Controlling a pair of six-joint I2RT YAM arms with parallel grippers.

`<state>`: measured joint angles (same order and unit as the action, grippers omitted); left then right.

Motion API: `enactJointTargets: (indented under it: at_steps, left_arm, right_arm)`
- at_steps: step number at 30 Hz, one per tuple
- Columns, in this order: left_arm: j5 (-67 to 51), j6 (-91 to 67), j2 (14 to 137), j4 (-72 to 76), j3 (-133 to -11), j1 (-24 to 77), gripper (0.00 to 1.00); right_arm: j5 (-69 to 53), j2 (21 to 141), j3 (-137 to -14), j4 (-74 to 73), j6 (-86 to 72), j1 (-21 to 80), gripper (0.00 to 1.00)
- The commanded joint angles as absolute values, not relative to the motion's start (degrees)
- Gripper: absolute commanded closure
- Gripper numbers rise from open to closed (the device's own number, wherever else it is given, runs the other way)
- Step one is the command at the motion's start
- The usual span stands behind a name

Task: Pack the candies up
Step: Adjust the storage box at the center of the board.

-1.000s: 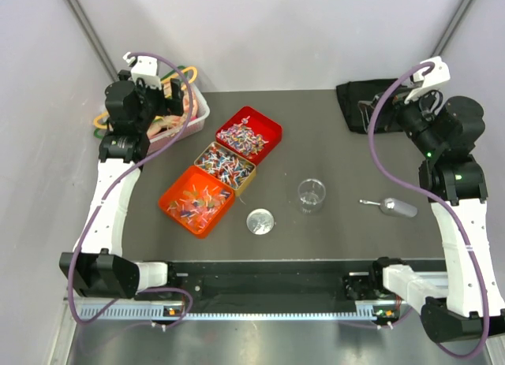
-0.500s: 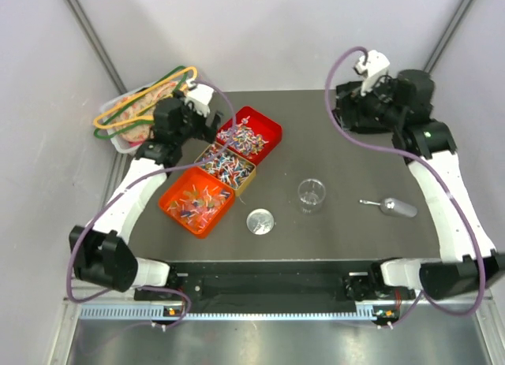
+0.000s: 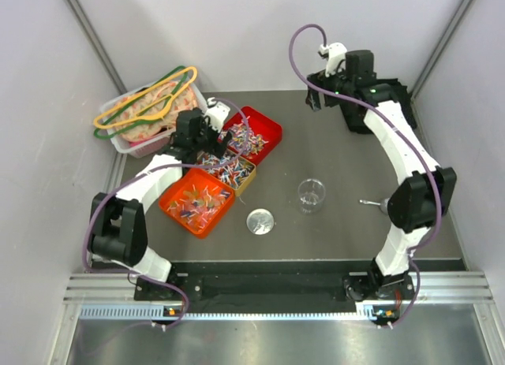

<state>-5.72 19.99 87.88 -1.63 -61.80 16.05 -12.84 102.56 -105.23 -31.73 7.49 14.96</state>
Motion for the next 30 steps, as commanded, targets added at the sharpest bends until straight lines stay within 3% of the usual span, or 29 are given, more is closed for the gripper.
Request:
enactJointTargets:
  at_steps: [1,6,16,24,30]
  left_arm:
    - [-7.4,21.3,89.9,4.8,-61.9,16.6,0.01]
    - [-6.2,20.7,92.6,6.7,-62.1,16.5,0.01]
    - [-0.5,13.1,98.3,7.0,-69.1,15.4,0.01]
    - [1.7,11.1,102.2,2.6,-73.9,14.2,0.01]
    - [-3.2,12.2,100.8,1.7,-71.1,14.1,0.01]
  right_arm:
    - [-10.7,105.7,-110.1,-27.4,4.6,17.1,0.18]
    - [-9.6,111.4,-113.2,-26.6,3.5,18.5,0.19]
    - [-7.1,126.7,-123.5,-25.3,1.9,21.7,0.34]
    - [-9.8,133.6,-128.4,-25.4,0.4,22.3,0.37]
    - [-11.5,135.5,-128.3,-25.2,-1.1,22.8,0.38]
